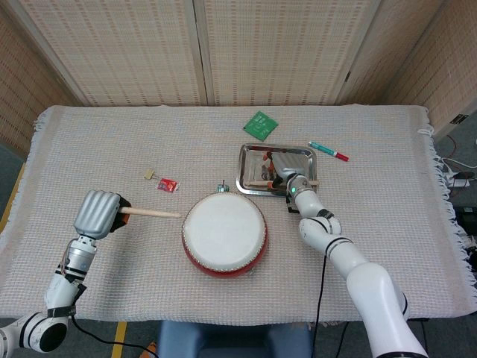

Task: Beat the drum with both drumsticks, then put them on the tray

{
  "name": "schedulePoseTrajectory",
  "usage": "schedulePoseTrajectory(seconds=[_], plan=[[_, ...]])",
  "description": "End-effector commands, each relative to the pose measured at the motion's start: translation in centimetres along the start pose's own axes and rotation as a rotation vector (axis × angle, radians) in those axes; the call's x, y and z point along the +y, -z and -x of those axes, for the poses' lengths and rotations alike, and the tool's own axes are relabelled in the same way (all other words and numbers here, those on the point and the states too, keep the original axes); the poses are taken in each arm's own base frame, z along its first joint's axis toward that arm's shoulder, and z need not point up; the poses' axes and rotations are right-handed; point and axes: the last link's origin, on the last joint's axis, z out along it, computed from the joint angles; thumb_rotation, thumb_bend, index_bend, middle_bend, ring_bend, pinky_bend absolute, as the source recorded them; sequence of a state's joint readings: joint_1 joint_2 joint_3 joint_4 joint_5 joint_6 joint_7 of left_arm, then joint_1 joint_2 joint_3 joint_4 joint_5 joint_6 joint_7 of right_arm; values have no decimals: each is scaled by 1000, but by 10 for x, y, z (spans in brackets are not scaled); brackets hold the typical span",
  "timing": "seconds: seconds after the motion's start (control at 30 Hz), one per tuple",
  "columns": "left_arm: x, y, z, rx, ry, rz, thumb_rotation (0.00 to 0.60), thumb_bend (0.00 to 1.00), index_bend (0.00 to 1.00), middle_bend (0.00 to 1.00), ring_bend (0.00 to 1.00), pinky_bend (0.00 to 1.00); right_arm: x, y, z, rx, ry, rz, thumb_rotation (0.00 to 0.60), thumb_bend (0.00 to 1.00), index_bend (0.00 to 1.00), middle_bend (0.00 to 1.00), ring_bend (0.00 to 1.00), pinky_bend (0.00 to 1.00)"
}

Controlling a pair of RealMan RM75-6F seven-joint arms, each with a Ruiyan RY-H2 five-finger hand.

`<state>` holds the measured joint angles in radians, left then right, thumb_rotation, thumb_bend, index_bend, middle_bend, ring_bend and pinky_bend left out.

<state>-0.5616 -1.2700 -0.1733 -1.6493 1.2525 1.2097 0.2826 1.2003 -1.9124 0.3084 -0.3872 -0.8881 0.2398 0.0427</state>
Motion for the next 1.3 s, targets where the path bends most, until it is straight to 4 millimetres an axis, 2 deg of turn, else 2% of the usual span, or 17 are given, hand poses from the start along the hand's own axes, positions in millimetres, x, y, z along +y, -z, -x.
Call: schedulePoseTrajectory(seconds=[0.03, 0.17, 0.3, 0.4, 0.6, 0.8, 0.9, 1.03, 1.23, 1.3], plan=[[1, 0, -2, 5, 2, 4, 600, 713, 1000, 1000, 1000, 1000, 1, 2, -7, 26, -1, -11, 600, 186, 202, 309, 164, 433], [4, 1, -3, 10, 17, 16, 600, 713, 1000, 1000, 1000, 1000, 6, 9, -23, 84, -9, -47, 600, 186, 211, 309, 164, 433], [10, 0, -3, 10, 8, 41, 600, 713, 1000, 1000, 1000, 1000, 14, 27, -43, 135, -65, -100, 600, 186, 242, 308, 169, 433], [20, -1, -1, 7, -2, 68, 600, 712, 1000, 1000, 1000, 1000, 21, 49, -58, 156, -93, -144, 600, 185, 258, 308, 184, 432], [41, -14, 7, -19, -30, 117, 600, 712, 1000, 1000, 1000, 1000, 24, 104, -84, 165, -114, -214, 600, 180, 285, 308, 207, 433], [61, -24, 16, -45, -80, 148, 600, 702, 1000, 1000, 1000, 1000, 14, 154, -103, 152, -158, -247, 600, 170, 298, 309, 240, 446], [72, -27, 19, -55, -86, 157, 600, 676, 1000, 1000, 1000, 1000, 3, 170, -103, 112, -165, -266, 600, 157, 298, 308, 251, 450], [86, -33, 21, -67, -84, 156, 600, 639, 999, 1000, 1000, 1000, -17, 183, -90, 26, -150, -298, 600, 126, 298, 309, 258, 456], [100, -41, 21, -76, -96, 134, 600, 609, 981, 1000, 1000, 1000, -50, 185, -66, -73, -133, -337, 600, 87, 282, 309, 259, 470], [101, -42, 20, -76, -97, 131, 600, 601, 979, 1000, 1000, 1000, -53, 185, -65, -75, -133, -338, 600, 84, 282, 309, 261, 474]])
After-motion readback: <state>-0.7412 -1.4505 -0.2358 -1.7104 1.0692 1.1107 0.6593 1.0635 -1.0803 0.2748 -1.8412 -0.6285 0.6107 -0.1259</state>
